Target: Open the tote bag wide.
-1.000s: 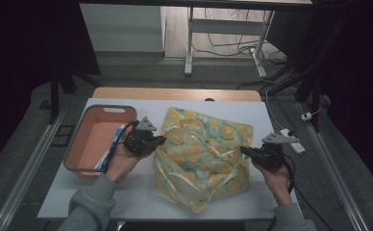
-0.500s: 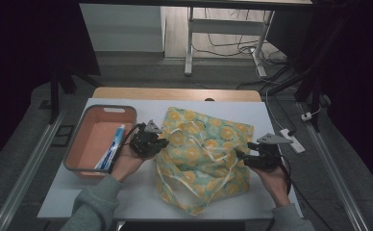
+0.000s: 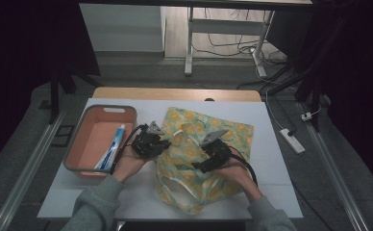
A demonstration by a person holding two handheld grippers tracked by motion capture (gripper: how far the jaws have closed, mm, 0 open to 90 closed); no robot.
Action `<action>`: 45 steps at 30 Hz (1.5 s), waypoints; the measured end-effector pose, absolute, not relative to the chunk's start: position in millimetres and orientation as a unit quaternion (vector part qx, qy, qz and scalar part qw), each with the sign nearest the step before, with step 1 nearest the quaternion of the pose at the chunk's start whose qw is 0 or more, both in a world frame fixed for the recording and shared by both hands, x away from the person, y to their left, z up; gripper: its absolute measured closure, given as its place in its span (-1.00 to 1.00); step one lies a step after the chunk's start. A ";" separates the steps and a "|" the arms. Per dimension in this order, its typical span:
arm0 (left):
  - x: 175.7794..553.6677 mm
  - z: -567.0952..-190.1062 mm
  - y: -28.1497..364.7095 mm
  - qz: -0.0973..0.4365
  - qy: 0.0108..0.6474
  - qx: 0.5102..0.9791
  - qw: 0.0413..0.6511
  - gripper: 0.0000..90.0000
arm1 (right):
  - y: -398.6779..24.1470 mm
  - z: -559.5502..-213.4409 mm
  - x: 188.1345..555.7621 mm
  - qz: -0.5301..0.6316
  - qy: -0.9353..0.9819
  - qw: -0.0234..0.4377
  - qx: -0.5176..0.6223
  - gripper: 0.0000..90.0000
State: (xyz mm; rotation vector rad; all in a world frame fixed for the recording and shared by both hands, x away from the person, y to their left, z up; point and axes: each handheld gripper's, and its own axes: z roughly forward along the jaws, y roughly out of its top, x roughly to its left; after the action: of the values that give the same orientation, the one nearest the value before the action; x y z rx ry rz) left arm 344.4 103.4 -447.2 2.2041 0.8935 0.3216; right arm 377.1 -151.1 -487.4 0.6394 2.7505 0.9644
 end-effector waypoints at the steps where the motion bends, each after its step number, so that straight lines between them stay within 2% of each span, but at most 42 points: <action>1: 344.2 -446.9 103.7 0.125 0.347 0.856 0.362 0.90 | -148.2 -494.1 379.8 0.310 0.924 0.077 0.211 -0.55; 3: 343.8 -446.4 104.3 0.124 0.346 0.856 0.364 0.90 | -144.5 -503.5 382.3 0.294 0.930 0.071 0.209 -0.53; 6: 343.6 -446.4 104.7 0.124 0.345 0.856 0.364 0.89 | -142.8 -510.9 385.0 0.280 0.933 0.096 0.206 -0.29; 7: 343.5 -446.5 104.8 0.124 0.347 0.855 0.365 0.89 | -142.7 -513.1 386.5 0.279 0.934 0.088 0.203 -0.19; 8: 343.6 -446.6 105.0 0.124 0.348 0.855 0.365 0.89 | -142.1 -515.6 387.2 0.277 0.936 0.081 0.200 -0.06; 11: 344.3 -446.1 106.1 0.124 0.347 0.854 0.368 0.88 | -142.7 -514.3 387.4 0.287 0.933 0.074 0.205 0.65; 12: 344.4 -445.9 106.3 0.123 0.347 0.853 0.370 0.87 | -142.8 -513.7 387.3 0.285 0.934 0.078 0.203 0.82; 13: 344.4 -445.6 106.5 0.123 0.348 0.852 0.372 0.86 | -142.6 -513.0 386.7 0.282 0.935 0.083 0.199 0.89; 17: 343.4 -442.1 108.8 0.129 0.348 0.846 0.382 0.84 | -142.9 -495.2 380.9 0.294 0.931 0.104 0.189 0.94; 22: 338.5 -430.0 116.1 0.139 0.346 0.832 0.411 0.79 | -149.6 -454.7 376.0 0.360 0.901 0.135 0.200 0.94; 27: 330.7 -418.1 121.3 0.146 0.339 0.821 0.435 0.61 | -157.8 -429.7 377.9 0.411 0.873 0.149 0.216 0.94; 32: 323.7 -413.2 126.5 0.147 0.335 0.818 0.443 0.14 | -156.9 -432.5 381.8 0.407 0.872 0.148 0.226 0.93; 35: 317.2 -409.0 132.7 0.144 0.329 0.822 0.442 -0.06 | -156.8 -436.5 385.0 0.405 0.872 0.145 0.233 0.93; 45: 298.7 -394.9 163.2 0.155 0.327 0.822 0.440 -0.14 | -161.9 -437.8 389.0 0.420 0.864 0.131 0.244 0.92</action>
State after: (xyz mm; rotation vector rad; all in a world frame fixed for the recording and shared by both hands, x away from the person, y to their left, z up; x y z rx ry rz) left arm 298.7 163.2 -394.9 2.0421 0.8112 0.3848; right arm 389.0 -161.9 -437.8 0.7087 2.5095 1.2183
